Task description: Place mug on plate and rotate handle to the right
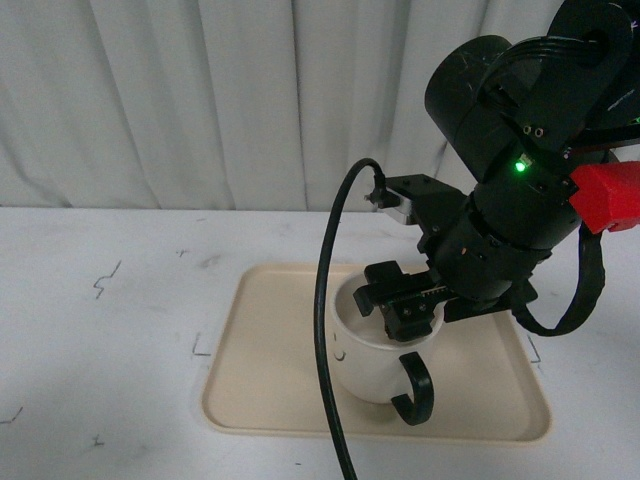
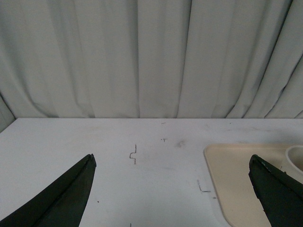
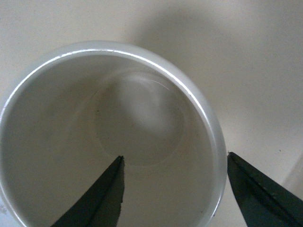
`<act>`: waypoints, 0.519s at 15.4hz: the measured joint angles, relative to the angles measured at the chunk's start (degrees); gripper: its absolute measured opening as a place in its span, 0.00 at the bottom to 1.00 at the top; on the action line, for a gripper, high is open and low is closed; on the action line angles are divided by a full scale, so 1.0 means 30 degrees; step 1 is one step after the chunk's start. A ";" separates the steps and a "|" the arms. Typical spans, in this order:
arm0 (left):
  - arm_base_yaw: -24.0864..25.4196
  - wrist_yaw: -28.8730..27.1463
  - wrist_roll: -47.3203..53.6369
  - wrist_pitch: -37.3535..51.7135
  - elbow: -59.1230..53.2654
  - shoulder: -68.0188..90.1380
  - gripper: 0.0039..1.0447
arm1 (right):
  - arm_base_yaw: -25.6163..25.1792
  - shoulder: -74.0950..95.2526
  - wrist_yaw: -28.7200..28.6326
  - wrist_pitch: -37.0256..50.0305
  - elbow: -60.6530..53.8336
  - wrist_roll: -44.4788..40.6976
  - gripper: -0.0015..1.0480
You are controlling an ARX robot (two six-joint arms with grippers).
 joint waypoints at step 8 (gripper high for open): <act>0.0000 0.0000 0.0000 0.0000 0.0000 0.0000 0.94 | 0.0095 0.0226 0.0138 -0.0197 0.0342 0.0393 0.18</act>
